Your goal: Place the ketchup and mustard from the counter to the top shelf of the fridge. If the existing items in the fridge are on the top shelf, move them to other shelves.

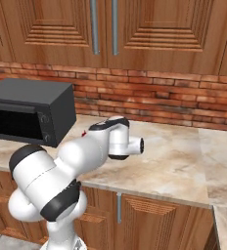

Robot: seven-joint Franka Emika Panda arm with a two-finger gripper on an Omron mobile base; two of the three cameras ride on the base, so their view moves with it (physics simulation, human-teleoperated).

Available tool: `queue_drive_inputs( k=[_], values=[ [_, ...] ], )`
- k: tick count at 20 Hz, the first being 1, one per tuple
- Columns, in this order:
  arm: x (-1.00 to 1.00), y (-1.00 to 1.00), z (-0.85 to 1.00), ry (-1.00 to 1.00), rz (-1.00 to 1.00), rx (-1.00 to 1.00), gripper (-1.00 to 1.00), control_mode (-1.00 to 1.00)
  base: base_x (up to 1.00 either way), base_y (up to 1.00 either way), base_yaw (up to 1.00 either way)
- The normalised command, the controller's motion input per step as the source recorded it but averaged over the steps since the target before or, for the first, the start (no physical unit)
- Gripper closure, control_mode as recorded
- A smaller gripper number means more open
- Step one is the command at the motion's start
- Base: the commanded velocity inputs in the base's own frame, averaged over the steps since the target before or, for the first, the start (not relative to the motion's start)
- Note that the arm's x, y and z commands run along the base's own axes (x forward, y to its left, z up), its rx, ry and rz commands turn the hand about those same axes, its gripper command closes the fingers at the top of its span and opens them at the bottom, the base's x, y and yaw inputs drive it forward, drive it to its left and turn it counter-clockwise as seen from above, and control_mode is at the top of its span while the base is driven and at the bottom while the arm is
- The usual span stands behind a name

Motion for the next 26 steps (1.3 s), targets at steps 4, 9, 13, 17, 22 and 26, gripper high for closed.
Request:
queue_drive_inputs(
  k=[4,9,13,17,22,26],
  values=[
    [-0.01,0.08,0.00,0.00,0.08,-0.01,-1.00,-1.00,0.00,0.00,0.00],
    [-0.01,0.09,0.00,0.00,0.15,-0.01,-1.00,-1.00,0.00,0.00,0.00],
    [0.00,0.09,0.00,0.00,0.12,0.00,-1.00,-1.00,0.00,0.00,0.00],
    [0.01,0.03,0.00,0.00,0.01,0.00,-1.00,-1.00,0.00,0.00,0.00],
    [0.01,0.00,0.00,0.00,0.00,0.00,-1.00,-1.00,0.00,0.00,0.00],
    [0.00,0.01,0.00,0.00,0.00,0.00,-1.00,-1.00,0.00,0.00,0.00]
  ],
)
